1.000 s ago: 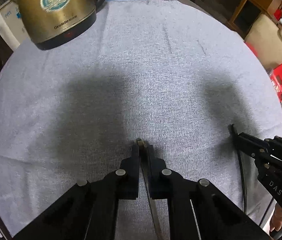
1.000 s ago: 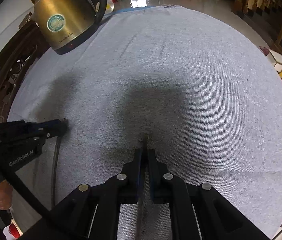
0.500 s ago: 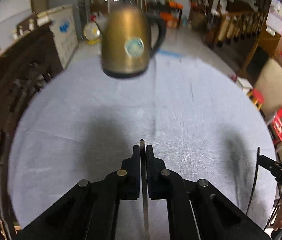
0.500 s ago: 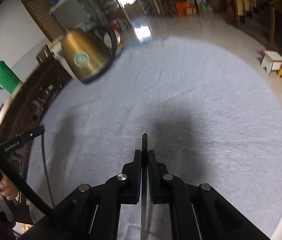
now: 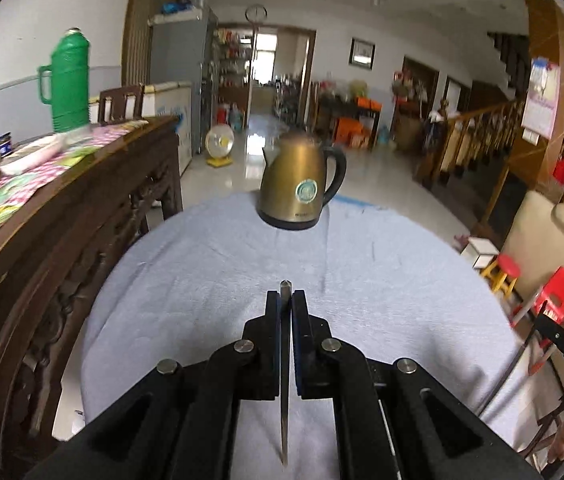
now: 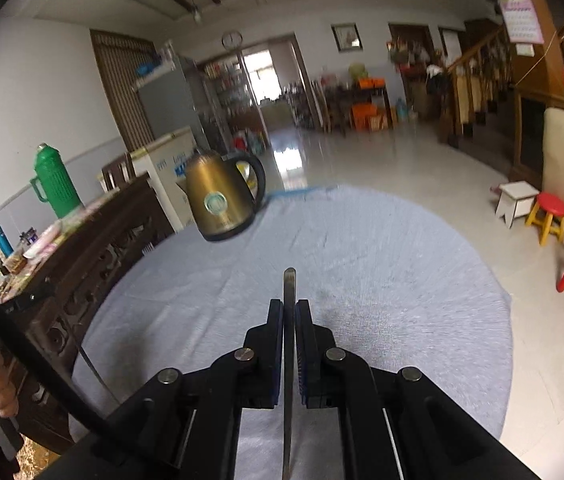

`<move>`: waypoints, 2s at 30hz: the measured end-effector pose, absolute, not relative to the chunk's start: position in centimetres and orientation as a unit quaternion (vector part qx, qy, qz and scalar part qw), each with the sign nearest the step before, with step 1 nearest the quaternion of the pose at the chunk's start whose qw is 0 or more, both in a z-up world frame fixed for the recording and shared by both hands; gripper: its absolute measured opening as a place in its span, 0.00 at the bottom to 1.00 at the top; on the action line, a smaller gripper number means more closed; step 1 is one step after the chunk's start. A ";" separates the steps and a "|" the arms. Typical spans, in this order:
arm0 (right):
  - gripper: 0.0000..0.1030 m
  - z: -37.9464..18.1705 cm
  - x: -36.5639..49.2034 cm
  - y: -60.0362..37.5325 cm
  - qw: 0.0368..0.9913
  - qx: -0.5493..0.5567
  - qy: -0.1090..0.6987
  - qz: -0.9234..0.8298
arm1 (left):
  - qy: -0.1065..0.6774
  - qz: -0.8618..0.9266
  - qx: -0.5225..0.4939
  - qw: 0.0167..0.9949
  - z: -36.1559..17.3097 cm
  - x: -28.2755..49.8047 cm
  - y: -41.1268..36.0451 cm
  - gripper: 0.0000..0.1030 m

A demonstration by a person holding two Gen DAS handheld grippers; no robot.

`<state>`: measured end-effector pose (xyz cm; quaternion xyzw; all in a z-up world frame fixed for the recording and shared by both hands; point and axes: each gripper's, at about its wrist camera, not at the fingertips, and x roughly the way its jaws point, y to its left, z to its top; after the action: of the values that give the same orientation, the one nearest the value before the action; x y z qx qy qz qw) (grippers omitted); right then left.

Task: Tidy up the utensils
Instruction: 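Lift both held chopsticks and carry them over the grey cup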

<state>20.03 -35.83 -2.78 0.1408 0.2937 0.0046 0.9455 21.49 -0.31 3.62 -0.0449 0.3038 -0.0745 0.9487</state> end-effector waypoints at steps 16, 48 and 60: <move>0.06 3.7 10.2 -32.7 0.972 0.140 0.190 0.021 | 0.235 -0.111 -0.091 0.961 7.7 11.8 0.5 0.05; 0.06 6.3 10.4 -24.7 0.982 0.085 0.147 0.080 | 0.205 -0.142 -0.073 0.966 9.5 8.5 -3.8 0.05; 0.07 3.4 10.2 -23.8 0.977 0.070 0.179 0.091 | 0.232 -0.139 -0.068 0.960 7.5 8.4 -4.6 0.05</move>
<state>10.22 -23.82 3.40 0.0704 0.1793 0.0912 0.9770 8.43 -4.65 7.52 -0.0678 0.2321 -0.1393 0.9603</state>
